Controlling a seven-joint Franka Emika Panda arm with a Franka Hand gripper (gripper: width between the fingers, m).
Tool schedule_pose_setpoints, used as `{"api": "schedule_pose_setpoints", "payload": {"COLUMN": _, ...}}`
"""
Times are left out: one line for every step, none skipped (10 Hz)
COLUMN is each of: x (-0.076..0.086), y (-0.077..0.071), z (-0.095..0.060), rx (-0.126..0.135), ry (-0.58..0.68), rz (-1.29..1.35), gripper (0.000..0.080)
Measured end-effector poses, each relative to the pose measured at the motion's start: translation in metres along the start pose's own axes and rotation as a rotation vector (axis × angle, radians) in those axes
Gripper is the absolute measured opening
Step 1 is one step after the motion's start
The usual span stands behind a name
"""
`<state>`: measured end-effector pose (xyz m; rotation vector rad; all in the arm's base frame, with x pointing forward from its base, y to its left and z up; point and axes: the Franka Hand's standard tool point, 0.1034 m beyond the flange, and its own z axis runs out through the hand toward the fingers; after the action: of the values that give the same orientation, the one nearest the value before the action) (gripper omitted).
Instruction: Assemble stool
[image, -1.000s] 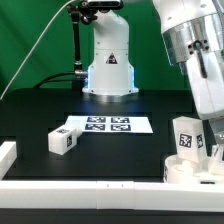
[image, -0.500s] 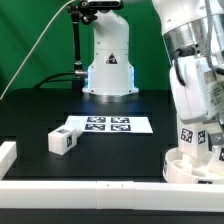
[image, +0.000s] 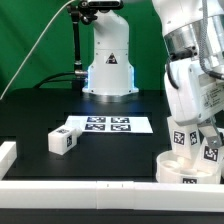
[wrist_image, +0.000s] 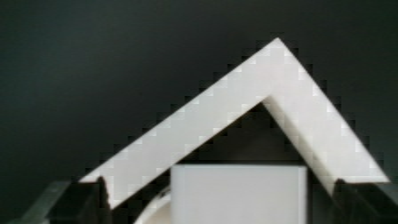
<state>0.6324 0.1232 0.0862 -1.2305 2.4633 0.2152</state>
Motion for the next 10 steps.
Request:
{"api": "schedule_pose_setpoints", "payload": {"x": 0.001, "y": -0.002, "z": -0.009, "rx": 0.000, "ry": -0.002, "rz": -0.048, "gripper": 0.0634}}
{"api": "schedule_pose_setpoints", "payload": {"x": 0.001, "y": -0.003, "z": -0.021, "rx": -0.008, "ry": -0.005, "rz": -0.105, "gripper": 0.0646}}
{"api": "schedule_pose_setpoints", "payload": {"x": 0.001, "y": -0.004, "z": -0.034, "rx": -0.020, "ry": -0.007, "rz": -0.164, "gripper": 0.0646}}
{"api": "schedule_pose_setpoints", "payload": {"x": 0.004, "y": -0.003, "z": -0.041, "rx": -0.050, "ry": 0.021, "rz": -0.261, "gripper": 0.0649}}
{"api": "schedule_pose_setpoints", "payload": {"x": 0.008, "y": -0.009, "z": -0.046, "rx": -0.090, "ry": 0.054, "rz": -0.385, "gripper": 0.0649}}
{"api": "schedule_pose_setpoints", "payload": {"x": 0.008, "y": -0.020, "z": -0.051, "rx": -0.081, "ry": 0.056, "rz": -0.392, "gripper": 0.0649}}
{"api": "schedule_pose_setpoints", "payload": {"x": 0.008, "y": -0.018, "z": -0.050, "rx": -0.083, "ry": 0.057, "rz": -0.392, "gripper": 0.0649}}
{"api": "schedule_pose_setpoints", "payload": {"x": 0.008, "y": -0.017, "z": -0.049, "rx": -0.085, "ry": 0.057, "rz": -0.394, "gripper": 0.0649}}
{"api": "schedule_pose_setpoints", "payload": {"x": 0.008, "y": -0.017, "z": -0.049, "rx": -0.084, "ry": 0.057, "rz": -0.393, "gripper": 0.0649}}
{"api": "schedule_pose_setpoints", "payload": {"x": 0.008, "y": -0.017, "z": -0.049, "rx": -0.085, "ry": 0.057, "rz": -0.394, "gripper": 0.0649}}
